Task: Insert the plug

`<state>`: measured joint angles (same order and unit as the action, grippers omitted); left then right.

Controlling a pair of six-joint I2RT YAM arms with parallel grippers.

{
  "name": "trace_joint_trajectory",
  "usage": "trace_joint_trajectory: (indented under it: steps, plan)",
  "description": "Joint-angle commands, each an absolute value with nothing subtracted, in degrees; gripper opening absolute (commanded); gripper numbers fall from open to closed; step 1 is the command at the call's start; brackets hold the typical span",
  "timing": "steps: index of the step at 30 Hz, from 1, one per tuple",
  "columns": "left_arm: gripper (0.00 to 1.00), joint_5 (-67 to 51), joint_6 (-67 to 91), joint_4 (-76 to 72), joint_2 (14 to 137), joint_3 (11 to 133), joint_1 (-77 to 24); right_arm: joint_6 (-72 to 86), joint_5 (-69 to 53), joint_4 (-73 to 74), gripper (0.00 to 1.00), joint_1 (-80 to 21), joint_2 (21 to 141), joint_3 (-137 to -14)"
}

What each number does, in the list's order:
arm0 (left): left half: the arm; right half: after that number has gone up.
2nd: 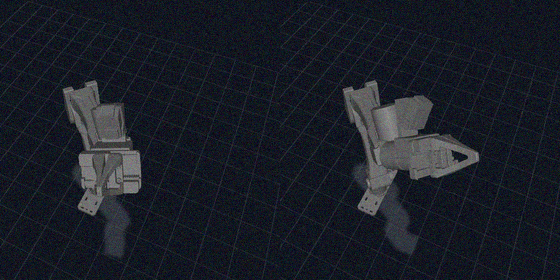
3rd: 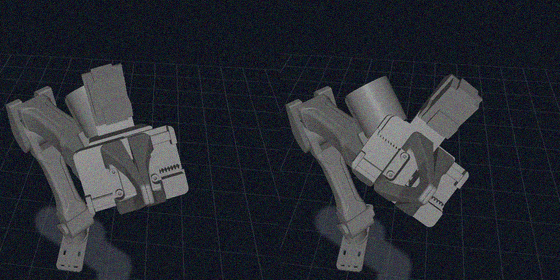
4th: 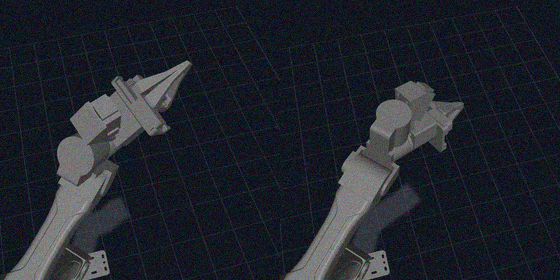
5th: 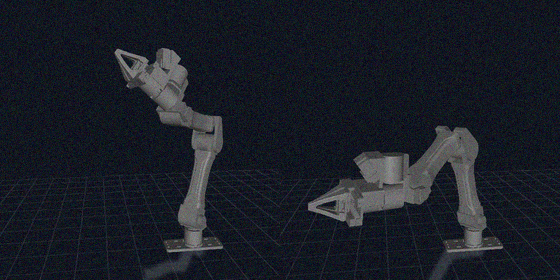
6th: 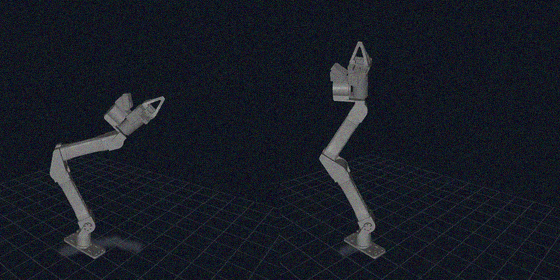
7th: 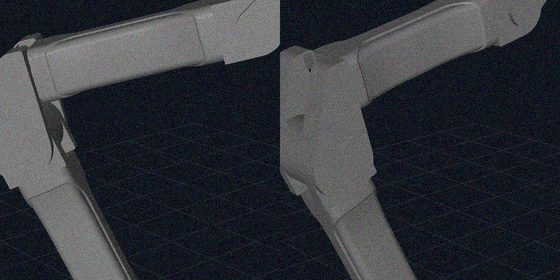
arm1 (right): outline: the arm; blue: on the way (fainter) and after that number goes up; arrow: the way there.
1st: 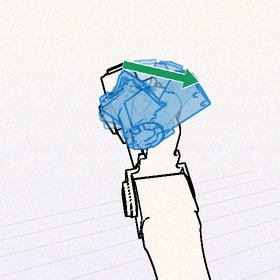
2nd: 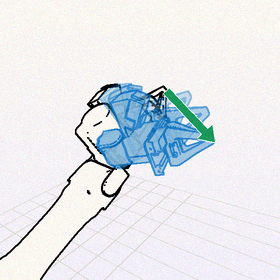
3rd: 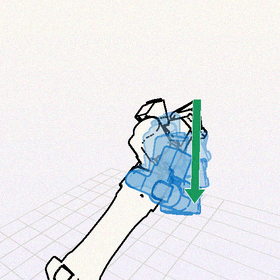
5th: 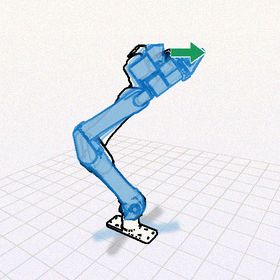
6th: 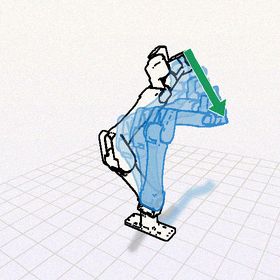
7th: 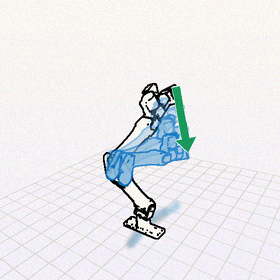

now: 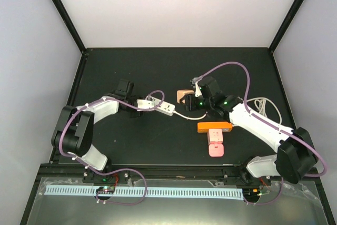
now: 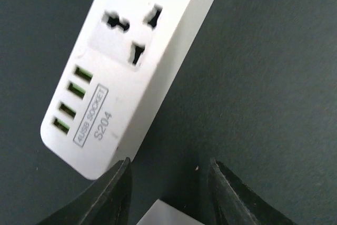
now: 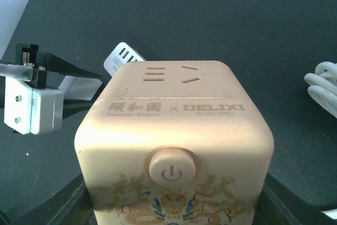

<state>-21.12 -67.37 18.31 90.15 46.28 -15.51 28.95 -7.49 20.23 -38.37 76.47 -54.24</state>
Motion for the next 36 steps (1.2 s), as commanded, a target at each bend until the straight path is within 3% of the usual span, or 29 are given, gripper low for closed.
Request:
trace_joint_trajectory:
  steps: [1,8,13,20,27,36]
  plan:
    - [0.4,-12.4,-68.1,18.1,91.3,45.4,-15.9,27.2,-6.0,19.3,0.01,-38.2,77.2,-55.6]
    - [0.45,-7.8,-70.3,21.2,89.2,45.0,-13.6,26.1,-6.4,19.4,0.01,-38.1,77.4,-55.4]
    - [0.78,-18.4,-69.8,28.7,86.6,52.1,-14.2,25.6,-5.1,20.8,0.01,-38.2,77.7,-56.0]
    - [0.95,-27.6,-73.4,29.1,93.4,62.5,-18.8,26.7,-4.6,23.0,0.01,-38.2,76.1,-56.5]
    - [0.98,-26.0,-79.3,50.6,109.6,84.3,-19.4,27.1,-4.5,25.4,0.01,-38.2,72.4,-56.0]
    - [0.96,-21.6,-84.1,62.3,117.5,91.1,-19.9,27.0,-4.2,26.3,0.01,-38.2,69.6,-55.4]
